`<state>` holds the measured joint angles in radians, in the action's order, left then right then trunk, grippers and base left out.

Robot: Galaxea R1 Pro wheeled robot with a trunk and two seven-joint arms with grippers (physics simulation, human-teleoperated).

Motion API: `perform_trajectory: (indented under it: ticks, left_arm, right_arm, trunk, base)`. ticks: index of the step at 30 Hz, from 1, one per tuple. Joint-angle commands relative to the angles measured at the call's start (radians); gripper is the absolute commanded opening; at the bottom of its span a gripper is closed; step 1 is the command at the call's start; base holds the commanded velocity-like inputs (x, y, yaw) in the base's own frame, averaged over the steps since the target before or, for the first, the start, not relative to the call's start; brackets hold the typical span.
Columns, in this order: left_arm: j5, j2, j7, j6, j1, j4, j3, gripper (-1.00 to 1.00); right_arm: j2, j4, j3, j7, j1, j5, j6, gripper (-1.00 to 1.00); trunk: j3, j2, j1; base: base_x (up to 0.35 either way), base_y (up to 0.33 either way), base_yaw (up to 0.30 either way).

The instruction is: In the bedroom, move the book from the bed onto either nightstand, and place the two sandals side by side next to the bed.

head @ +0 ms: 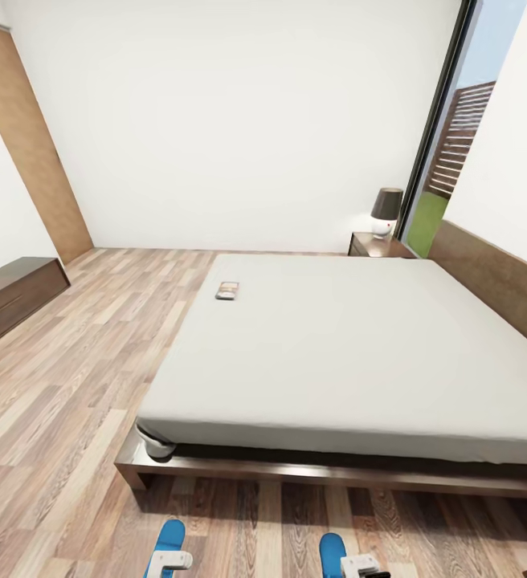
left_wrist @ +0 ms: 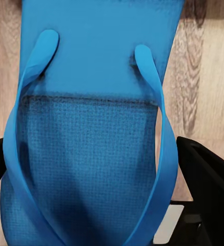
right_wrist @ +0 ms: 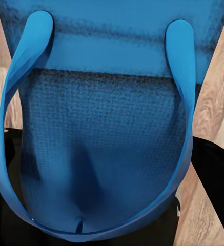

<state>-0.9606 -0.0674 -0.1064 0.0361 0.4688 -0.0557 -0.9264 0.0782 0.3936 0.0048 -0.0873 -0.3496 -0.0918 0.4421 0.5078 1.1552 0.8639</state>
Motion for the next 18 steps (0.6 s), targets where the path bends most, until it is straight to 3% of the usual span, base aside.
perform_trajectory:
  ticks: [1,12,18]
  left_arm:
    - [-0.012,0.000,-0.004,0.002,0.001,0.000,-0.008,-1.00]
    - [-0.012,0.000,-0.003,0.002,0.001,0.003,-0.008,-1.00]
    - [-0.012,0.000,-0.003,0.003,0.001,0.002,-0.008,-1.00]
  right_arm:
    - [0.000,0.002,0.001,-0.006,0.000,-0.010,0.006,-1.00]
    - [-0.005,0.064,-0.001,-0.012,0.002,-0.009,0.010,-1.00]
    - [-0.002,0.132,0.003,-0.012,0.007,-0.009,0.083,-1.00]
  trunk:
    - [0.004,0.008,0.004]
    - [0.039,0.085,0.046]
    - [0.057,0.127,0.069]
  base:
    - [0.000,0.000,0.000]
    - [0.000,0.000,0.000]
    - [0.000,0.000,0.000]
